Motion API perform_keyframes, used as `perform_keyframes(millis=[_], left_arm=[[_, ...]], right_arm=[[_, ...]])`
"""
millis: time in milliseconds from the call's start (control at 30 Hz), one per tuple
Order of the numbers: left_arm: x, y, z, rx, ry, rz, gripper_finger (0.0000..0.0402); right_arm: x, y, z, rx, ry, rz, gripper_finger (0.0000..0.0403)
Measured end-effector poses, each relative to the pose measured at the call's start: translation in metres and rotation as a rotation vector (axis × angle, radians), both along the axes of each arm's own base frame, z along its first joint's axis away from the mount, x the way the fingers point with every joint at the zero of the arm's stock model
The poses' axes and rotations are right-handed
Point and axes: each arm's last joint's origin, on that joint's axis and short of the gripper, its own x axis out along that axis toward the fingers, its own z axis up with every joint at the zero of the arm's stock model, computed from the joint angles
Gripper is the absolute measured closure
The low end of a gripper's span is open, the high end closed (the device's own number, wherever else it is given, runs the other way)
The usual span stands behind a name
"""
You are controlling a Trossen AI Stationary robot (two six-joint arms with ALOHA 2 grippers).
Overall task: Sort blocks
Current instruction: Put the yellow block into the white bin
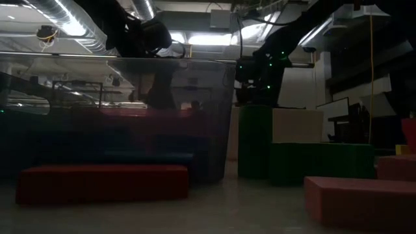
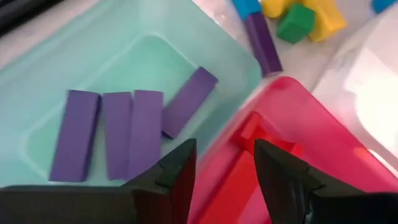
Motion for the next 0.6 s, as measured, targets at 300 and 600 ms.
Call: perform_keyframes(millis=[300, 600], left_arm=[[0.001, -0.002, 0.000, -0.017, -0.009, -0.002, 0.0254], [0.008, -0.011, 0.003, -0.104, -0.093, -0.119, 0.0254]], right_arm=[[0.006, -0.004, -0.022, -0.006, 0.023, 0.014, 0.0182], [0.008, -0.006, -0.036, 0.018, 0.064, 0.014, 0.0272]])
